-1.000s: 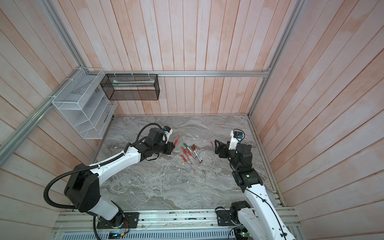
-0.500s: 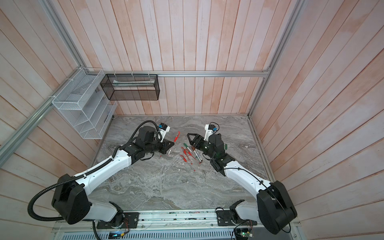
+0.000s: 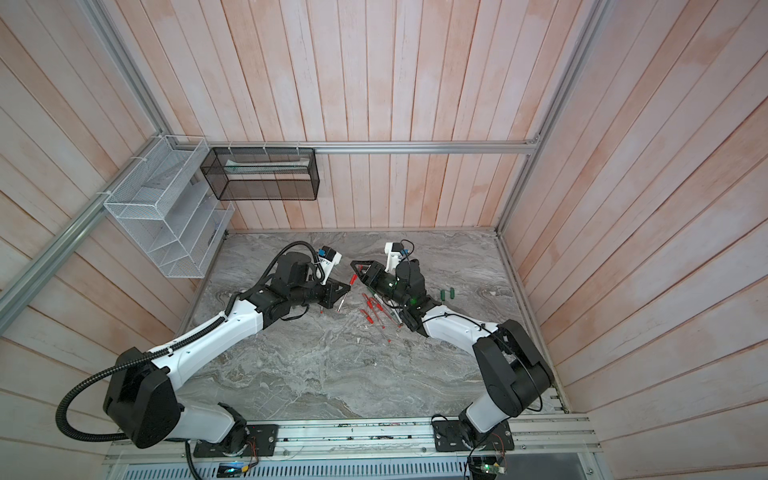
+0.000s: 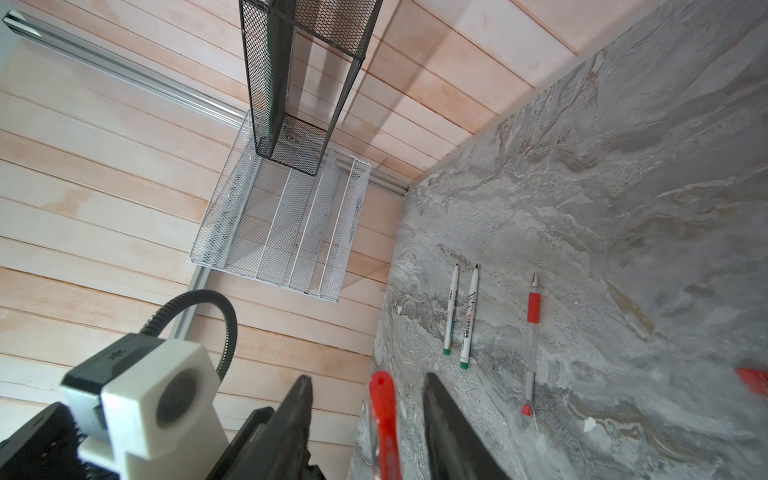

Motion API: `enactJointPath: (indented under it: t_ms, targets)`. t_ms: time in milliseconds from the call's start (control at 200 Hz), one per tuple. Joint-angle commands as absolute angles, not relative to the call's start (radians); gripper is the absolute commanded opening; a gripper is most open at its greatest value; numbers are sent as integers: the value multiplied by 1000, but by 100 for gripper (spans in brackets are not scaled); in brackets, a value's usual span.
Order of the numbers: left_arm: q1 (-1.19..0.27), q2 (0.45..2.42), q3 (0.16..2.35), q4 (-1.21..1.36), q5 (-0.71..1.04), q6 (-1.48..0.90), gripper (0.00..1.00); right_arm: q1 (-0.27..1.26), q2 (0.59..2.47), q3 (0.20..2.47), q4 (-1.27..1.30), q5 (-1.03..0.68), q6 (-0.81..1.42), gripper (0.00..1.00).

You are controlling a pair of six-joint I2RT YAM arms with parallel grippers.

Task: Open the pen caps
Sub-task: 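Close the right gripper on the red cap and pull it away from the left gripper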

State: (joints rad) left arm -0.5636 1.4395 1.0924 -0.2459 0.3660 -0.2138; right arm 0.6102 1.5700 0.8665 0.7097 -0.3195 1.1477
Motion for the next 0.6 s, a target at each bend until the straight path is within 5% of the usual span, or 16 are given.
enactJointPath:
  t_ms: [0,250,435,595]
  targets:
    - [-561,1434,1079,-222,386,-226,0,617,1576,870,774,-351,1164,36]
    - [-561,1447,1077,-216,403,-231,5,611,1568,863,779,-350,1157,8]
    - [-561,1446,1068,-207,395,-233,30,608,1555,864,777,-354,1132,0]
    - [-562,1447,1072,-221,382,-222,29,610,1548,867,773,-358,1131,0]
